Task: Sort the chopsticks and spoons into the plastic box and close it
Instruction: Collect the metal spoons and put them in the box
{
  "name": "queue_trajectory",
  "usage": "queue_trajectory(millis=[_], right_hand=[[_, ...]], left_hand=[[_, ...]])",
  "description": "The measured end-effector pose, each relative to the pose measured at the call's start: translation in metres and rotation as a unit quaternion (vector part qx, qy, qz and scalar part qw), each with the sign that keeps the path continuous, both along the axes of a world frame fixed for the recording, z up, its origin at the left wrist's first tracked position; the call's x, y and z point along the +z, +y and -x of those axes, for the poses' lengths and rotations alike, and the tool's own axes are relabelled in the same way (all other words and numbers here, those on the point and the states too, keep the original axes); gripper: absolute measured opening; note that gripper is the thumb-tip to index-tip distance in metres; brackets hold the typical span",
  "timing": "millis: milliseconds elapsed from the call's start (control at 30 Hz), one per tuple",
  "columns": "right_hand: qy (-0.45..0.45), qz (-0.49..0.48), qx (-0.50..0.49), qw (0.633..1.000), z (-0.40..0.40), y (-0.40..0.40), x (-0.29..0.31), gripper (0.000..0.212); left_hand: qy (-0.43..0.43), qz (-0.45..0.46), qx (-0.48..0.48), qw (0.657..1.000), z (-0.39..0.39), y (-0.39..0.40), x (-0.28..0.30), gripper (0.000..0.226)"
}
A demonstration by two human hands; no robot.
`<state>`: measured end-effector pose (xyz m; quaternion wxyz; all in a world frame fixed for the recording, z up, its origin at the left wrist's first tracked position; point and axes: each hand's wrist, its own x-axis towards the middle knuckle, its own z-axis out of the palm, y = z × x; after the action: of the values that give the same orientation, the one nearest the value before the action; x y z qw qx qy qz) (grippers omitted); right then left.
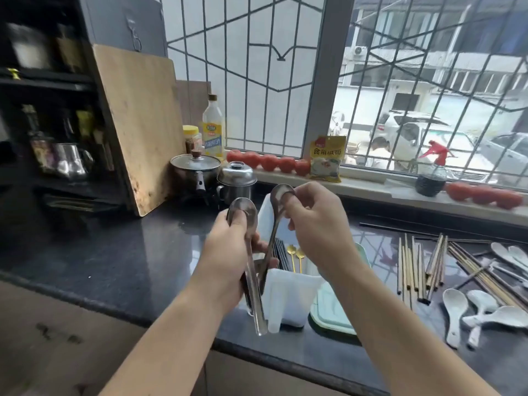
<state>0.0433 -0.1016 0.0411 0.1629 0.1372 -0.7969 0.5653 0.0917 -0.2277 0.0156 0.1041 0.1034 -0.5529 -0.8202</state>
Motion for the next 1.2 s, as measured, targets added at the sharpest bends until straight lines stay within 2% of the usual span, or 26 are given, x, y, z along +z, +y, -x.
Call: queue_trajectory(millis=[133, 200, 300, 367, 467, 567, 700, 833, 900, 967, 1033, 1067, 1133, 1200], right_hand=[[-0.015, -0.037, -0.071, 0.997, 0.024, 0.016, 0.006, 0.016], [-0.051, -0.074, -0.038, 0.995, 0.024, 0.018, 0.006, 0.014], [-0.069, -0.095, 0.035, 0.992, 0.013, 0.001, 0.005, 0.019], [-0.069, -0.082, 0.065, 0.992, 0.007, -0.012, 0.007, 0.024], [-0.110, -0.038, 0.101, 0.988, 0.002, -0.015, 0.010, 0.026], [-0.126, -0.034, 0.116, 0.985, 0.000, -0.012, 0.005, 0.023], [-0.156, -0.012, 0.127, 0.979, 0.001, -0.008, 0.002, 0.030], [-0.218, 0.047, 0.145, 0.964, -0.004, 0.002, 0.006, 0.049], [-0.199, 0.009, 0.123, 0.972, -0.007, 0.012, 0.009, 0.044], [-0.109, -0.121, 0.039, 0.986, -0.006, 0.022, 0.007, 0.033], [-0.003, -0.260, -0.077, 0.963, 0.000, 0.034, 0.004, 0.032], [0.032, -0.280, -0.111, 0.953, 0.003, 0.040, 0.003, 0.032], [0.023, -0.227, -0.072, 0.971, 0.007, 0.053, 0.007, 0.037], [-0.038, -0.132, 0.012, 0.990, 0.008, 0.066, 0.011, 0.039]], left_hand=[[0.012, -0.050, 0.013, 0.999, 0.011, -0.023, -0.005, 0.035], [0.020, -0.090, -0.011, 0.996, 0.014, -0.026, -0.007, 0.036], [0.038, -0.147, -0.099, 0.983, 0.011, -0.019, -0.004, 0.044], [0.051, -0.111, -0.125, 0.985, 0.006, -0.012, -0.001, 0.037], [0.053, -0.072, -0.089, 0.992, 0.000, -0.005, 0.006, 0.026], [0.033, -0.021, -0.057, 0.998, -0.003, -0.002, 0.010, 0.018], [0.018, 0.028, -0.105, 0.994, 0.003, -0.003, 0.011, 0.021], [-0.012, 0.064, -0.119, 0.991, 0.014, 0.005, 0.016, 0.025], [-0.021, 0.077, -0.125, 0.989, 0.018, 0.019, 0.020, 0.025], [-0.022, 0.090, -0.137, 0.986, 0.021, 0.035, 0.024, 0.021], [-0.010, 0.109, -0.181, 0.977, 0.023, 0.051, 0.025, 0.019], [-0.004, 0.122, -0.206, 0.971, 0.024, 0.060, 0.024, 0.019], [-0.008, 0.123, -0.247, 0.961, 0.027, 0.076, 0.020, 0.018], [-0.023, 0.102, -0.278, 0.955, 0.028, 0.090, 0.018, 0.016]])
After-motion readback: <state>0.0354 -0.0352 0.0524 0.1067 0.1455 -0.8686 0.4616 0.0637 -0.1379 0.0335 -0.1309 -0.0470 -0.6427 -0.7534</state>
